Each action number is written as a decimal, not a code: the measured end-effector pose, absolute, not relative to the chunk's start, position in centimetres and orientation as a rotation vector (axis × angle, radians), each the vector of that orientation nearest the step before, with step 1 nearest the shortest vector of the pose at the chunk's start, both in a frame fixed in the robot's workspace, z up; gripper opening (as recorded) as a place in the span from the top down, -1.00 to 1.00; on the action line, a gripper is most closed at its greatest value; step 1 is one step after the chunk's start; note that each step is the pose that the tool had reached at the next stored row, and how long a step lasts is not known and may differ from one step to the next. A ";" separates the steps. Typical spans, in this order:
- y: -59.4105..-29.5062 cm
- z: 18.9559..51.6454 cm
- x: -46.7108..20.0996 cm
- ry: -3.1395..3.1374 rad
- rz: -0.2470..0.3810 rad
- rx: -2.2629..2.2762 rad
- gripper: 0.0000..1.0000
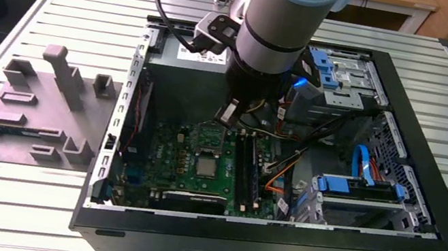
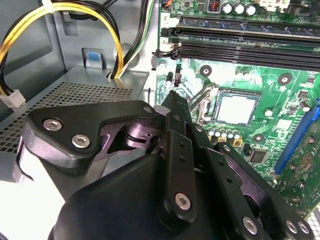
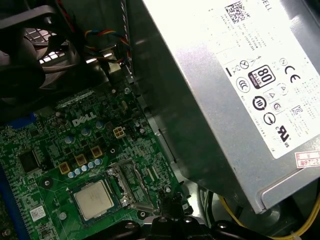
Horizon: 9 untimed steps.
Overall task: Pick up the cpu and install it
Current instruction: 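Close the cpu cover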
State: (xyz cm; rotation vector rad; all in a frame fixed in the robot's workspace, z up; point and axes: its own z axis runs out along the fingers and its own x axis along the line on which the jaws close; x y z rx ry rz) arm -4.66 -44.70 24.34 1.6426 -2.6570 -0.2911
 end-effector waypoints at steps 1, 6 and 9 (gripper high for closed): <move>-44.7 24.3 -4.7 -2.657 -0.291 1.643 0.79; -44.7 24.4 -4.7 -2.657 -0.291 1.643 0.79; -44.7 24.4 -4.7 -2.657 -0.292 1.643 0.79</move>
